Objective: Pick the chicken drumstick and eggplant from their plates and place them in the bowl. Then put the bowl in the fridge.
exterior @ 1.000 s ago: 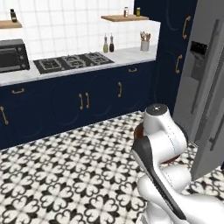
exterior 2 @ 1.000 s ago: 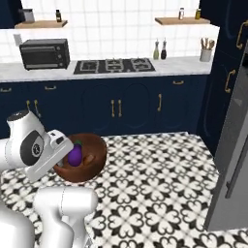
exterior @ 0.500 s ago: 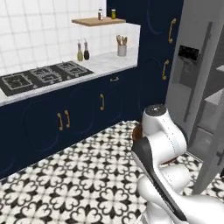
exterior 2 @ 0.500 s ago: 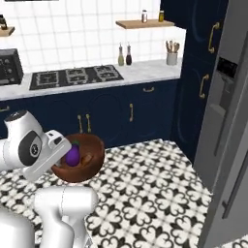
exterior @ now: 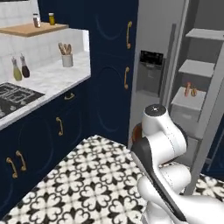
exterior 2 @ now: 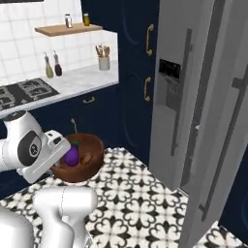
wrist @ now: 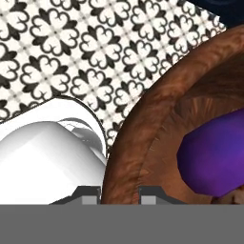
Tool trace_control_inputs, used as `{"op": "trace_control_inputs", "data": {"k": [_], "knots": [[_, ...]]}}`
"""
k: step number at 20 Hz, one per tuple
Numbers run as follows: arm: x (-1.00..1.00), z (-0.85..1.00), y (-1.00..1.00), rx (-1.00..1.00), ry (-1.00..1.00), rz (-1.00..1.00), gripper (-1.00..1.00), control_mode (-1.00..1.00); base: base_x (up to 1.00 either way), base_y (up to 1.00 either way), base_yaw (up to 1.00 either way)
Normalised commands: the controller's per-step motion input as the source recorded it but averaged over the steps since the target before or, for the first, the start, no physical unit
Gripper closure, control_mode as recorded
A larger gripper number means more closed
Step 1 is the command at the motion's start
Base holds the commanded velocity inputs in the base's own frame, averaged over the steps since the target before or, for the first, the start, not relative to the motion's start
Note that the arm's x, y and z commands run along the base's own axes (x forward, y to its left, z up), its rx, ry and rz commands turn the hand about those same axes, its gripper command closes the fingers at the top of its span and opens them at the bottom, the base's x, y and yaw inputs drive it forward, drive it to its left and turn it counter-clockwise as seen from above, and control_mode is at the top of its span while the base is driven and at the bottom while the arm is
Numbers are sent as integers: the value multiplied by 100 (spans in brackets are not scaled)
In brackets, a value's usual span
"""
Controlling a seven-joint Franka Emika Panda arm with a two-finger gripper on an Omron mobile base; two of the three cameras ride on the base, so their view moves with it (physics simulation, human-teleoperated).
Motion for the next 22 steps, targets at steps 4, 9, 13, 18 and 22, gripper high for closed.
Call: {"op": "trace_control_inputs", "data": {"k": [4, 9, 13, 18, 22], "knots": [[0, 0, 0, 0, 0, 0, 100, 100, 100, 18, -58], [0, 0, 0, 0, 0, 0, 100, 100, 100, 5, -60], [0, 0, 0, 0, 0, 0, 100, 100, 92, 0, -57], [0, 0, 0, 0, 0, 0, 100, 100, 43, 46, -51], [0, 0, 0, 0, 0, 0, 100, 100, 0, 86, -37]]}}
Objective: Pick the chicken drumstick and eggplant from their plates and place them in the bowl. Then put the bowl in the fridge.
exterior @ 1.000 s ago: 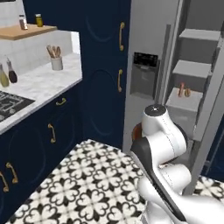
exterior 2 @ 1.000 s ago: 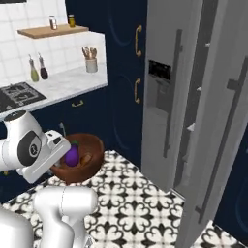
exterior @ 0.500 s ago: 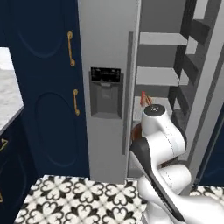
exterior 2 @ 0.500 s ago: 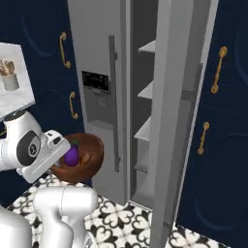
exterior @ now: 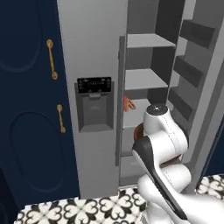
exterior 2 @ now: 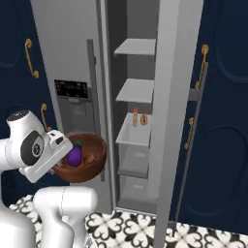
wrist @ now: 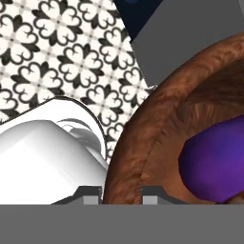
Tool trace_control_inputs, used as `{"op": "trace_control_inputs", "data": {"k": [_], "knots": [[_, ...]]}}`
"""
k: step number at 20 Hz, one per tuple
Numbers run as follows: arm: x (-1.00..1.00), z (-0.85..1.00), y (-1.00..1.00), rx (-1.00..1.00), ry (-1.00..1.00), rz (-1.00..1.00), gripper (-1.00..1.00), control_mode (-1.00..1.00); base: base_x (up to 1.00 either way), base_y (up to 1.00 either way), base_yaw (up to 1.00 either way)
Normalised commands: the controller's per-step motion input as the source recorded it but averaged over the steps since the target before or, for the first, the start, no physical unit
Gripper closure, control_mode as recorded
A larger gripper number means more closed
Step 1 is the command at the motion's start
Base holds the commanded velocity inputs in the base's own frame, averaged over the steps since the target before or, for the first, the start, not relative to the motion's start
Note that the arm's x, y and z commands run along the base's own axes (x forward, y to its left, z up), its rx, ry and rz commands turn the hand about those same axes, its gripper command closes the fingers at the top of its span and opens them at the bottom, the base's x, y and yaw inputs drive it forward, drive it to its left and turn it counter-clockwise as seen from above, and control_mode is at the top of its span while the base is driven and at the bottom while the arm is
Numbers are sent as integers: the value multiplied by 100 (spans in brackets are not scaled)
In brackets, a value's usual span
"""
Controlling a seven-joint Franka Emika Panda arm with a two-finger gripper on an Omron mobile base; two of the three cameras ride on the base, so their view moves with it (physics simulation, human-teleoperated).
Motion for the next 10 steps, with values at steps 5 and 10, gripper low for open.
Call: {"op": "trace_control_inputs", "data": {"k": [5, 10], "knots": [[0, 0, 0, 0, 0, 0, 100, 100, 53, 42, -28], [0, 0, 0, 0, 0, 0, 100, 100, 45, -23, -3]]}}
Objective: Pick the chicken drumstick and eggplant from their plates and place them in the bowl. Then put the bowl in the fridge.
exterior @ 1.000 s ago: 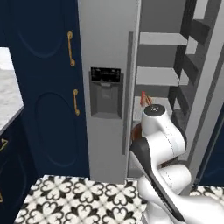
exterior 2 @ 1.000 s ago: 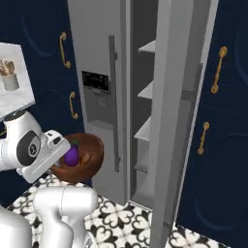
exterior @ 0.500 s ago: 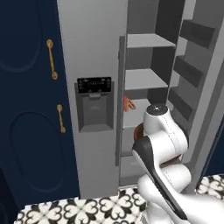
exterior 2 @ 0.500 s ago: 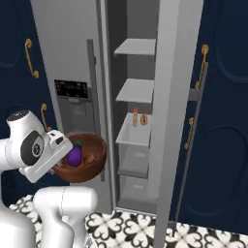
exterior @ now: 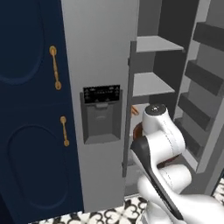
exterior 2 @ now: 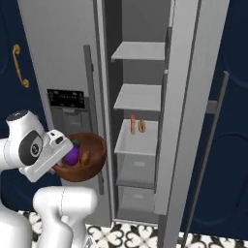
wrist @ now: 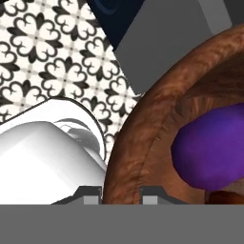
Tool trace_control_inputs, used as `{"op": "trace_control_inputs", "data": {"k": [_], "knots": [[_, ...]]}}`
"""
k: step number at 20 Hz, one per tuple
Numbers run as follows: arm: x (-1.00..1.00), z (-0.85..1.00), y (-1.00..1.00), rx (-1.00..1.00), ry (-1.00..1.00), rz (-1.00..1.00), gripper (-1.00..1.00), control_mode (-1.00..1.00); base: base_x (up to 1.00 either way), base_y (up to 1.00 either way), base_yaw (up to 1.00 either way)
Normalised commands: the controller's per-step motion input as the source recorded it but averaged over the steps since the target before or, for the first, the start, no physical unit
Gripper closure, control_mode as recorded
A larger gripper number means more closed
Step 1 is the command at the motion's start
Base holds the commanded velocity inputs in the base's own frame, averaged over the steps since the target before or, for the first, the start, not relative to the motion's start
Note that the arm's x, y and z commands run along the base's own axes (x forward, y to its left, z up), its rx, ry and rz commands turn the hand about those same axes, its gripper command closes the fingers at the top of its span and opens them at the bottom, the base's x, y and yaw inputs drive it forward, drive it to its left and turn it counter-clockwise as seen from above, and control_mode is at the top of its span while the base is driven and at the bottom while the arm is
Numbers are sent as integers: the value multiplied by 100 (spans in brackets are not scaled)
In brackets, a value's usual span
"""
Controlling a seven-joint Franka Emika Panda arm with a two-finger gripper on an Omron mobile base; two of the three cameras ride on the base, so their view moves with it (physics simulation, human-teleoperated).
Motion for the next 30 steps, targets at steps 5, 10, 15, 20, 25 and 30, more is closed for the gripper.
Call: {"op": "trace_control_inputs", "data": {"k": [5, 10, 15, 20, 25, 30], "knots": [[0, 0, 0, 0, 0, 0, 100, 100, 38, -30, -2], [0, 0, 0, 0, 0, 0, 100, 100, 38, -40, -4], [0, 0, 0, 0, 0, 0, 100, 100, 51, -17, -5], [0, 0, 0, 0, 0, 0, 100, 100, 39, -7, -3], [3, -2, -4, 0, -1, 0, 100, -100, 1, -5, 0], [47, 5, -34, 0, -1, 2, 100, -100, 0, 0, 0]]}}
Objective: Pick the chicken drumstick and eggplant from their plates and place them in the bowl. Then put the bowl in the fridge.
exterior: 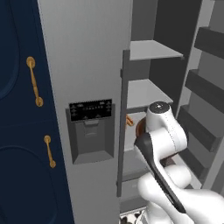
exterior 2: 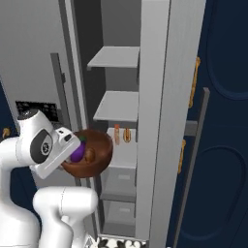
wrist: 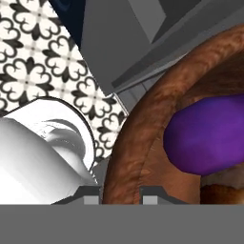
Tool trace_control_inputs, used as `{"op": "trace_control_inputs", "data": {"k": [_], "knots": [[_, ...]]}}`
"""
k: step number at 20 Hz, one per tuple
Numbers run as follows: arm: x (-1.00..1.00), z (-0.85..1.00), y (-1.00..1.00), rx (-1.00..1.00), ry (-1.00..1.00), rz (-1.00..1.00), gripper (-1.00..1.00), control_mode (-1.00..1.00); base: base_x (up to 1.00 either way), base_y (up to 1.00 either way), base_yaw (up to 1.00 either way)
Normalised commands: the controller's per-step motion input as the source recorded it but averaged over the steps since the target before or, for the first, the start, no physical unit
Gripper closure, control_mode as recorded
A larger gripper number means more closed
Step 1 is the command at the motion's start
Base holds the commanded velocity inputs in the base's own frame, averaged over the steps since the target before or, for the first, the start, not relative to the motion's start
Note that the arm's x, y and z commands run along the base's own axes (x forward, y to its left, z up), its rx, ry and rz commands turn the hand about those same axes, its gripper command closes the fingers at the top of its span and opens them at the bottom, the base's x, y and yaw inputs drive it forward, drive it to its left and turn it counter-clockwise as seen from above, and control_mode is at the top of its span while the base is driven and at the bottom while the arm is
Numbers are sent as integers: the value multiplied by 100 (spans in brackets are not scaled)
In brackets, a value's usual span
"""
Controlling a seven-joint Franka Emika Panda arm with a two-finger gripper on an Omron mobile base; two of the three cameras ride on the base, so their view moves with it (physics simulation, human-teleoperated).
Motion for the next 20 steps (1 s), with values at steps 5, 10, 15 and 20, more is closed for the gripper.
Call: {"op": "trace_control_inputs", "data": {"k": [5, 10, 15, 20], "knots": [[41, 24, -53, 0, 0, 19, 100, -100, 0, 0, 0], [68, 24, -29, -3, -6, 25, 100, -100, 0, 0, 0], [76, 24, -38, 0, -11, 30, 100, -100, 0, 0, 0], [76, 6, -29, 0, -11, 23, 100, -100, 0, 0, 0]]}}
